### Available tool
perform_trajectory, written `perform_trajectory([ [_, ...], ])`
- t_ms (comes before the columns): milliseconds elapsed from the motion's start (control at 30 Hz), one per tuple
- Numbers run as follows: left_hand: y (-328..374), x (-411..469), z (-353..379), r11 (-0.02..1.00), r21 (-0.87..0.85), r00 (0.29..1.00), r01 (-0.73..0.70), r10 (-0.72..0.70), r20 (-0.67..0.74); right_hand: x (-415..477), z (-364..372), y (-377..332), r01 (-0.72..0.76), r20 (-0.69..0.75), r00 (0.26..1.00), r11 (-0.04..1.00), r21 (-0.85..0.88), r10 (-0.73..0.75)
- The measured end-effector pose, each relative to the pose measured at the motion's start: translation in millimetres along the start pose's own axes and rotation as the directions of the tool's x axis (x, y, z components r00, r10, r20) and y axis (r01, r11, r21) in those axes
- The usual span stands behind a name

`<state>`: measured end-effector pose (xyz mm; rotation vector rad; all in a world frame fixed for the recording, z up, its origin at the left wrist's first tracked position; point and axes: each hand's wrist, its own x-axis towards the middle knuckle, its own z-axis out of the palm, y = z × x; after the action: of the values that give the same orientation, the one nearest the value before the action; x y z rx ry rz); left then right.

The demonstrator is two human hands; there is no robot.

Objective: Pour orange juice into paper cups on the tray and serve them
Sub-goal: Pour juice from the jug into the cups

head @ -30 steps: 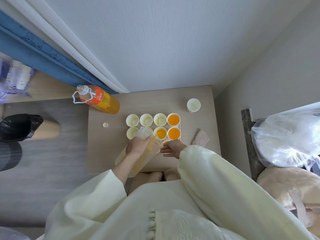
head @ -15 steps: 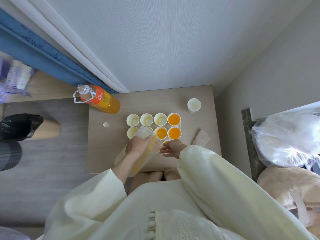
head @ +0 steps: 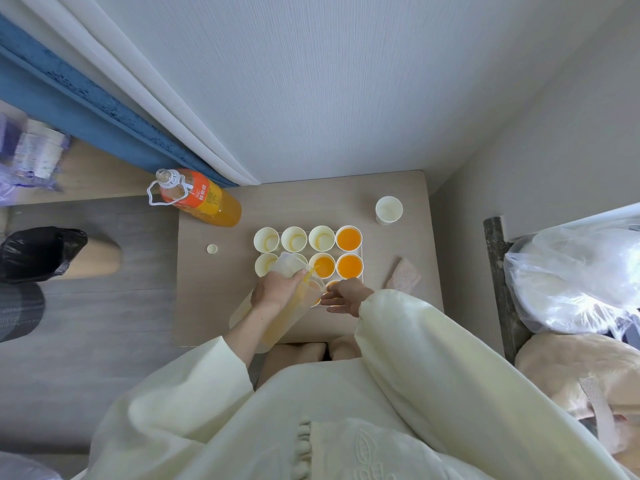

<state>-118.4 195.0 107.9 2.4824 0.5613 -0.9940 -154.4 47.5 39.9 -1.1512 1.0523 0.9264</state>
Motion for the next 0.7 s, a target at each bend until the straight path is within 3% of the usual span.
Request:
perform_trajectory([
  [700, 5.4, 7.1, 1.9, 0.998, 0.054, 1.000, -0.017, 0.016, 0.017, 0.9, -4.7, -3.4, -0.019, 0.004, 1.000, 1.000, -0.023, 0.019],
])
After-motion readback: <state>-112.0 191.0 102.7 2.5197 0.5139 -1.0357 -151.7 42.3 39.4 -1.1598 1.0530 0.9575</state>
